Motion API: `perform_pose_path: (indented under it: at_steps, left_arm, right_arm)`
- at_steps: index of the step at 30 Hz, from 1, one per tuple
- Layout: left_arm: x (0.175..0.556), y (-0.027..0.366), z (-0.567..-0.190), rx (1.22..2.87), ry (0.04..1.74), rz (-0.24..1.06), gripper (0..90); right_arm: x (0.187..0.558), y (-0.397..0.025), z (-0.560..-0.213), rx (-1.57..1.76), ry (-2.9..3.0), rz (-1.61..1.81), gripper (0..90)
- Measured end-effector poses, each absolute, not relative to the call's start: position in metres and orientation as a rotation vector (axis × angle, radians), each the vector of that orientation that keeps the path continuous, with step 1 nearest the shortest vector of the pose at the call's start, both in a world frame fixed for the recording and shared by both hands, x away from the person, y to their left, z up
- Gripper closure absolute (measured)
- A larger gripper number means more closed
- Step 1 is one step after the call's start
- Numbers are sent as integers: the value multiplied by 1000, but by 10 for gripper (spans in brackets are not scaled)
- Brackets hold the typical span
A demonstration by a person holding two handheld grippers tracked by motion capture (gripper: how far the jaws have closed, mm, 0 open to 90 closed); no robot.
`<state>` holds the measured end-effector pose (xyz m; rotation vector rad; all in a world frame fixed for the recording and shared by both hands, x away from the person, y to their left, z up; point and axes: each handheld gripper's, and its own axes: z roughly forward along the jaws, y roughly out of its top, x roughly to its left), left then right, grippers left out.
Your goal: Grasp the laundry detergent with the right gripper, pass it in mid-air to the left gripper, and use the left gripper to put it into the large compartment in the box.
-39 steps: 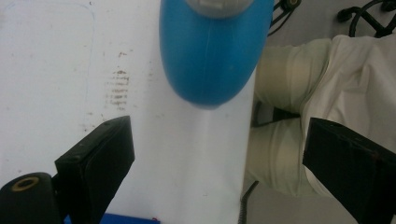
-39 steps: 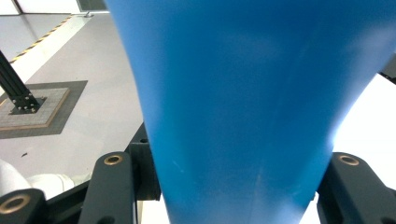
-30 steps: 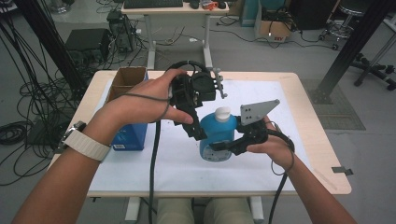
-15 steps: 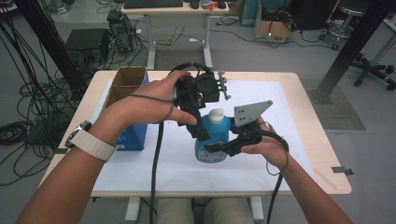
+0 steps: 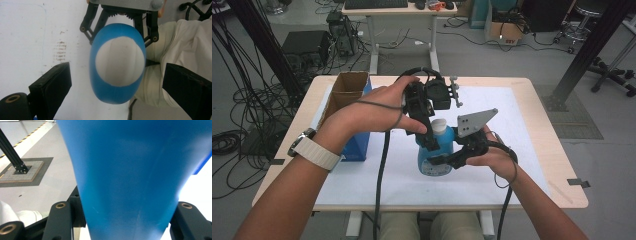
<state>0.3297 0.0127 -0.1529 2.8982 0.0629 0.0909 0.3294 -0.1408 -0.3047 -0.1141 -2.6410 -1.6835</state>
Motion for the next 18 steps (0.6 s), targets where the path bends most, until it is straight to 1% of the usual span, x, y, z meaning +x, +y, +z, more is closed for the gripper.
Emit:
perform_pose_path:
  at_steps: [18]
  left_arm:
    - [332, 10, -155, 2891, 66, 89, 88]
  right_arm:
    - [332, -139, -307, -104, -2677, -1682, 435]
